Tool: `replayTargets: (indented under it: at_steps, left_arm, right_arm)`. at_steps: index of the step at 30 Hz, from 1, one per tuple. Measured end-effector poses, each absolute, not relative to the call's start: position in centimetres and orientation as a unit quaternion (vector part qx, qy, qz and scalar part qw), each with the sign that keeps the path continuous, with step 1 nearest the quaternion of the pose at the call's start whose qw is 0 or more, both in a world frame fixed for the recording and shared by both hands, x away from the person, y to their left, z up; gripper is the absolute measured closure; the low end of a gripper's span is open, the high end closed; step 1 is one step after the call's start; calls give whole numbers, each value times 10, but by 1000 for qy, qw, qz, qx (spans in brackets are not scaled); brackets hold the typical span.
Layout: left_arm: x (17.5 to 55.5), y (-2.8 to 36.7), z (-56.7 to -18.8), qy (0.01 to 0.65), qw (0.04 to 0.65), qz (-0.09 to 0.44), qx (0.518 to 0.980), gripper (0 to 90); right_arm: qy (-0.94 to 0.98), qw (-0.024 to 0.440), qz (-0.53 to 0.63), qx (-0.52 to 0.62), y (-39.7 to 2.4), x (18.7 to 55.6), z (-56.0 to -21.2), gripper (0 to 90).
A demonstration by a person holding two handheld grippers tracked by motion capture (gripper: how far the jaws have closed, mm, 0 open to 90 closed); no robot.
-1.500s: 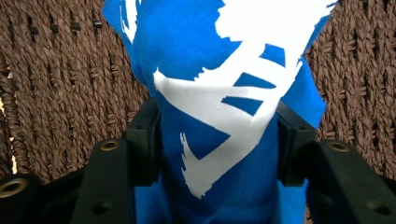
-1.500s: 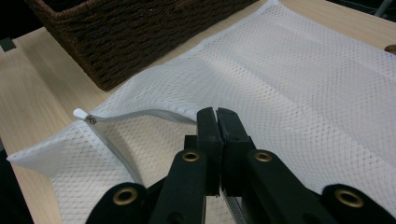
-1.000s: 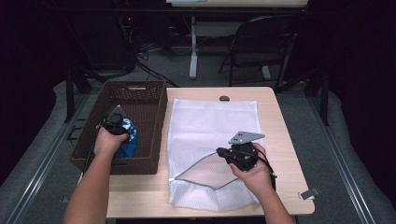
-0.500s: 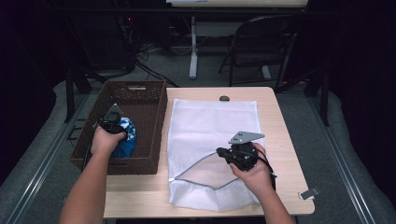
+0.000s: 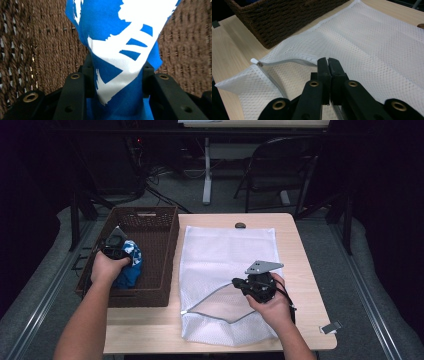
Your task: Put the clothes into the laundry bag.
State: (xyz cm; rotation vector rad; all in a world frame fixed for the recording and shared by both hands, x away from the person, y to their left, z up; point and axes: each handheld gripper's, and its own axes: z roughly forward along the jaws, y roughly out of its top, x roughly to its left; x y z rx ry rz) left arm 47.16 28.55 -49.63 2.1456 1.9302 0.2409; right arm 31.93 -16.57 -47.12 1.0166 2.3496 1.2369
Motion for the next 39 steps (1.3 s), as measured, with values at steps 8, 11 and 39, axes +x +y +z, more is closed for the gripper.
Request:
replayTargets:
  at_steps: [8,11,39]
  left_arm:
    - [470,283,-481,648,125,92,746,617]
    - [470,282,-477,645,128,96,747,618]
    - [460,275,-434,614,153,107,767,619]
  right_arm:
    - [816,151,432,353,-167,319,-470,889]
    - [817,152,431,353,-166,319,-470,889]
    - [816,154,431,352,-167,319,-470,889]
